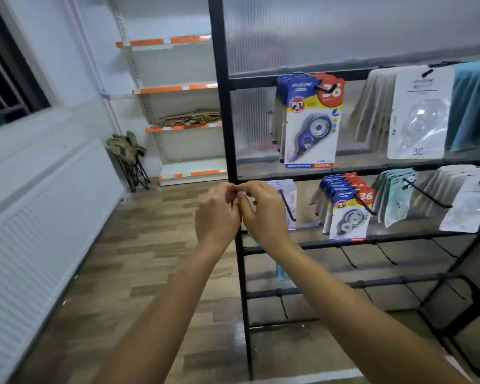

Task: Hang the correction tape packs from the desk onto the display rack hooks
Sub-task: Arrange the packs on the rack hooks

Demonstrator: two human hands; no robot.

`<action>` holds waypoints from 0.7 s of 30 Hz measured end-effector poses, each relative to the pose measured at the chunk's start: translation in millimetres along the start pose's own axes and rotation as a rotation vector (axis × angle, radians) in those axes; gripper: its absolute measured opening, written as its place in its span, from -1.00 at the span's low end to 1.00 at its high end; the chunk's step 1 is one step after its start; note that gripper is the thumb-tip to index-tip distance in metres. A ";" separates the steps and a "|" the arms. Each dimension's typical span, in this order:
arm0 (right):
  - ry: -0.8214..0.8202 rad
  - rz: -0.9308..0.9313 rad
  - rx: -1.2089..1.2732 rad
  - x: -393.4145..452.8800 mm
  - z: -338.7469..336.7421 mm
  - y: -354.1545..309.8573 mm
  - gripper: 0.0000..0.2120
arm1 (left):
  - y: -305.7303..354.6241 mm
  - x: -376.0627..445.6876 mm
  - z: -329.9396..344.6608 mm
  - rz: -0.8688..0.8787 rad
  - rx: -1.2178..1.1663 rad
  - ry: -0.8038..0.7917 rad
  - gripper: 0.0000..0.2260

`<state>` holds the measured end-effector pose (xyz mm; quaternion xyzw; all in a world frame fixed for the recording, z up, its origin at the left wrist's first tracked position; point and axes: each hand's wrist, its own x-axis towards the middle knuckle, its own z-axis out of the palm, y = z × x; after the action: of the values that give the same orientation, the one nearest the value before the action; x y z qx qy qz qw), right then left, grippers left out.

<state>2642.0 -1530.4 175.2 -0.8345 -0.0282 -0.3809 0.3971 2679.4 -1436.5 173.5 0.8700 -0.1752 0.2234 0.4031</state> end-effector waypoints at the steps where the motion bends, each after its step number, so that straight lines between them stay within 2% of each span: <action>1: -0.031 0.004 0.025 -3.7 11.8 -3.2 -0.83 | -10.0 -2.7 -6.7 -0.025 0.014 0.006 -0.86; 7: -0.249 -0.035 0.097 -25.0 83.1 -17.1 -0.78 | -73.6 -25.7 -42.8 -0.269 0.178 0.016 -0.79; 10: -0.424 -0.017 0.110 -33.9 122.8 -21.1 -0.77 | -107.9 -43.3 -64.3 -0.374 0.270 0.027 -0.76; 13: -0.581 -0.095 0.169 -45.2 161.7 -33.0 -0.75 | -137.0 -67.2 -89.0 -0.478 0.354 0.101 -0.80; 18: -0.821 -0.263 0.347 -71.1 209.6 -76.2 -0.84 | -165.1 -109.4 -132.7 -0.745 0.478 0.219 -0.79; 21: -0.974 -0.292 0.430 -99.5 231.3 -102.8 -0.82 | -172.9 -144.4 -161.6 -0.880 0.541 0.300 -0.78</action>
<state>2677.5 -1276.6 84.4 -0.8018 -0.4012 0.0124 0.4427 2602.2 -1186.4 82.2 0.8925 0.3296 0.1924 0.2406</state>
